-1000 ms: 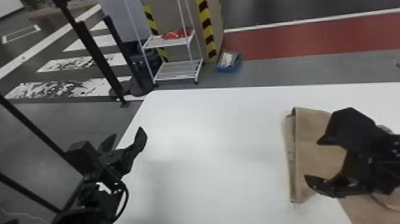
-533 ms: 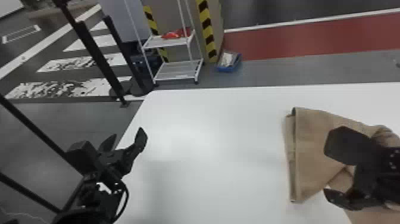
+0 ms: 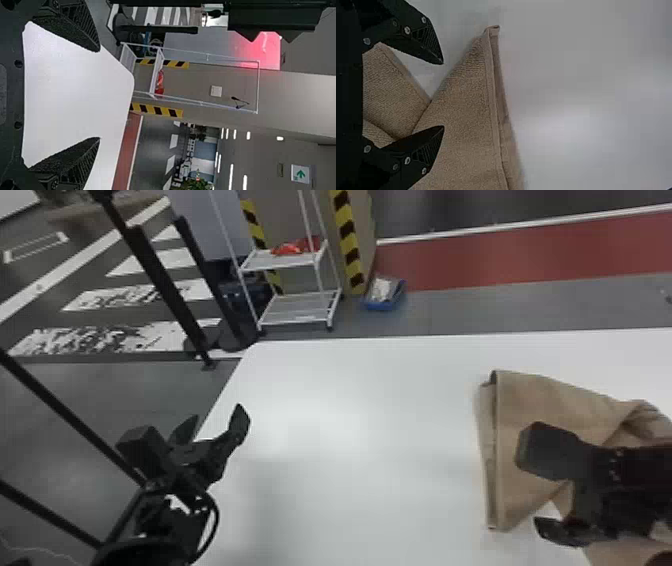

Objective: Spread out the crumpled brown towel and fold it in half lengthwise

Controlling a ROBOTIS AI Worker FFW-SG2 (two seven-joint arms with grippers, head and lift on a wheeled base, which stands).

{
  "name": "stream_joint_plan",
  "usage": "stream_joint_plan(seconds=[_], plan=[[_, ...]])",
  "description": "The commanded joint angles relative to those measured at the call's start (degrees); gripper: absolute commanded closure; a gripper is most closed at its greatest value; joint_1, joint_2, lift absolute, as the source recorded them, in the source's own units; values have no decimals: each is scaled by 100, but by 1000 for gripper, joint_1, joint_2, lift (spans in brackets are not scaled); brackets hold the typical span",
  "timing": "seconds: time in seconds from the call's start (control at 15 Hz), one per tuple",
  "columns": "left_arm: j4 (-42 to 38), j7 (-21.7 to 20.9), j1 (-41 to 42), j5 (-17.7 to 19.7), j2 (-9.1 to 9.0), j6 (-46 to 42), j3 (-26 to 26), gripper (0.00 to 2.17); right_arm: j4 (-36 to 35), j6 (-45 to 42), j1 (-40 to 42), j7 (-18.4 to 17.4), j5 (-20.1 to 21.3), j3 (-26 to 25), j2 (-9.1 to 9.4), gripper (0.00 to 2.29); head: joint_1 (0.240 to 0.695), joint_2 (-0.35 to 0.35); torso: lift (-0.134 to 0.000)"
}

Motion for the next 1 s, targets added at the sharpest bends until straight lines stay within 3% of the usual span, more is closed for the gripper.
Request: stream_joint_plan(seconds=[0.0, 0.27, 0.4, 0.47, 0.6, 0.73, 0.8, 0.93], plan=[[1, 0, -4, 0, -4, 0, 0, 87, 305, -83, -216, 28, -72, 137, 79, 417, 695, 350, -125], [18, 0, -13, 0, -4, 0, 9, 87, 428, -101, -348, 28, -186, 181, 158, 903, 695, 350, -125], [71, 0, -39, 0, -4, -17, 9, 87, 419, -101, -357, 28, -327, 146, 149, 1477, 695, 350, -125], [89, 0, -57, 0, -4, -17, 9, 87, 366, -83, -357, 28, -573, 49, 158, 1710, 695, 350, -125], [115, -9, -74, -9, -4, -17, -9, 87, 155, 22, -374, 28, -1504, -337, 290, 1774, 695, 350, -125], [141, -9, -101, -17, -4, -17, -26, 87, 103, 57, -559, -861, -2251, -610, 589, 1895, 695, 350, -125], [132, -9, -101, -17, -4, -17, -35, 87, 120, 163, -673, -1459, -2436, -663, 629, 2010, 695, 350, -125], [115, -9, -74, -17, -4, -17, -35, 87, 287, 128, -981, -2513, -2682, -900, 629, 2010, 695, 350, -125]])
